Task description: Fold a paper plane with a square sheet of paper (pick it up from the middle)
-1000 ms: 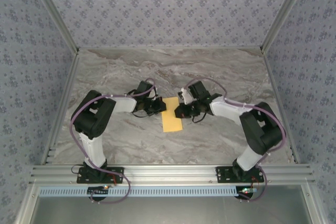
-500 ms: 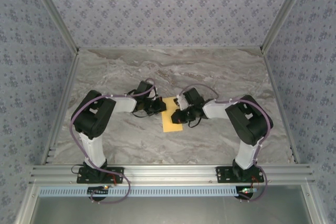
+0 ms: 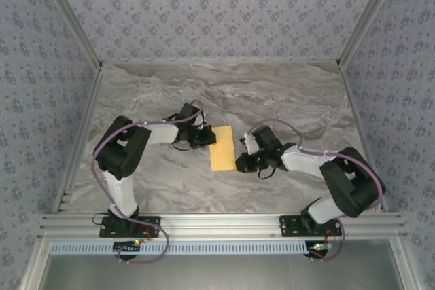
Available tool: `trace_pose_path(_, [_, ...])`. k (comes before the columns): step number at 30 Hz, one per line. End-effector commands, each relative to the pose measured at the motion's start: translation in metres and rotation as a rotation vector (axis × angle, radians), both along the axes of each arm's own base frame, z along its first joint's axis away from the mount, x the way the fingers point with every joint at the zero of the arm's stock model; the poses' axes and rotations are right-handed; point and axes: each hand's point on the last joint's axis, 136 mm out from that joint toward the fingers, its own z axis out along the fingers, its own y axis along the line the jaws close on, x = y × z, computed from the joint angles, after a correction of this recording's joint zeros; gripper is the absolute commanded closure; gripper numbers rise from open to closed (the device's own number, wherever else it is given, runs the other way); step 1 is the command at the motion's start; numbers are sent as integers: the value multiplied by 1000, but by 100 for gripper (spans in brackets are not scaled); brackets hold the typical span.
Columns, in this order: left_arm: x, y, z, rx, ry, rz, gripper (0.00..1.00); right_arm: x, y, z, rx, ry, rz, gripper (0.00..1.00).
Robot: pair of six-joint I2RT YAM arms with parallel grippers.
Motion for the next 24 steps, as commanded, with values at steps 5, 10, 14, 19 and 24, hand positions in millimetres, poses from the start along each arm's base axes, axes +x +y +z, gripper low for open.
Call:
trace_pose_path(5, [-14,23,17,167,40,4,85,83,6,29,-77,-86,-184,100])
trace_pose_path(10, [-2,49,49,216,30,169,61,115,36,13,-95,-50,-165,100])
trace_pose_path(14, [-8,66,57,222,23,225,55,132,55,2,-131,-19,-148,100])
trace_pose_path(19, [-17,77,69,213,2,245,53,140,42,-32,-252,47,-203,100])
trace_pose_path(24, [-27,68,78,169,-18,217,53,134,0,-50,-392,91,-326,100])
